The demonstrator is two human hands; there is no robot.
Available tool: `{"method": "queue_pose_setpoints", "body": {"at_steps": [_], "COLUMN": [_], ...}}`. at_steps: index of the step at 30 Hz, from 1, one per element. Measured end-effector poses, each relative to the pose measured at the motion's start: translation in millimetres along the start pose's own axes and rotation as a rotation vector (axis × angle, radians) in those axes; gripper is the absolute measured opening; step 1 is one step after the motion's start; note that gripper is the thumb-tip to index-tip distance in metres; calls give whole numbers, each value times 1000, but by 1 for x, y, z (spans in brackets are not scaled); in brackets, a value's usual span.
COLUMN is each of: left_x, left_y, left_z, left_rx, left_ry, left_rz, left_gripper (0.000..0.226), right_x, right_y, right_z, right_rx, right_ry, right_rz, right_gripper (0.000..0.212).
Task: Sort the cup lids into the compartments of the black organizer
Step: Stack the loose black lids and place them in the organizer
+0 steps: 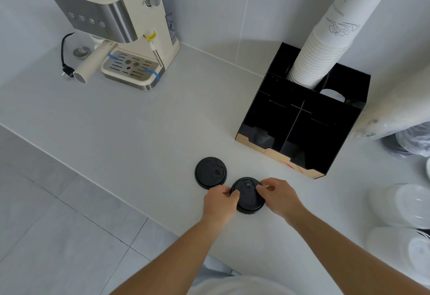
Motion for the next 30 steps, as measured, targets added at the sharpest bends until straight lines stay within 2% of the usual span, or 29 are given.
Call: {"method": "queue_pose_setpoints", "body": {"at_steps": [4, 11, 14, 17, 20, 23, 30], "left_x": [-2, 11, 12, 8, 0, -9, -40], "left_y": [0, 4, -3, -10, -14, -12, 10], "left_z": [1, 4, 5, -2, -22, -42, -90], "left_rx": [30, 153, 229, 251, 198, 212, 155], "left_ry": [-8, -132, -181, -196, -122, -135, -3], "left_rz": [-10, -84, -112, -62, 20, 34, 173], "left_gripper": [39, 48, 33, 20, 27, 30, 14], "right_x": [4, -4, -3, 3, 13, 25, 49], "right_y": [0, -13, -19, -26, -31, -36, -43], "right_z": [4, 3, -1, -3, 0, 9, 46], "right_rx": [7, 23, 11, -3, 4, 15, 35], "right_ry": [-33, 255, 295, 338, 383, 429, 578], "right_rz": [13, 144, 153, 143, 126, 117, 123], "right_gripper": [23, 7, 10, 11, 19, 22, 33]}}
Point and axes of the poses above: each hand's wrist, its own y-axis towards the middle knuckle, its own z-axis out of the palm, x = y × z, the point moved 9 cm from there along y, towards the middle knuckle, and after that the axes turned 12 degrees about -z, right-handed, at the moved point
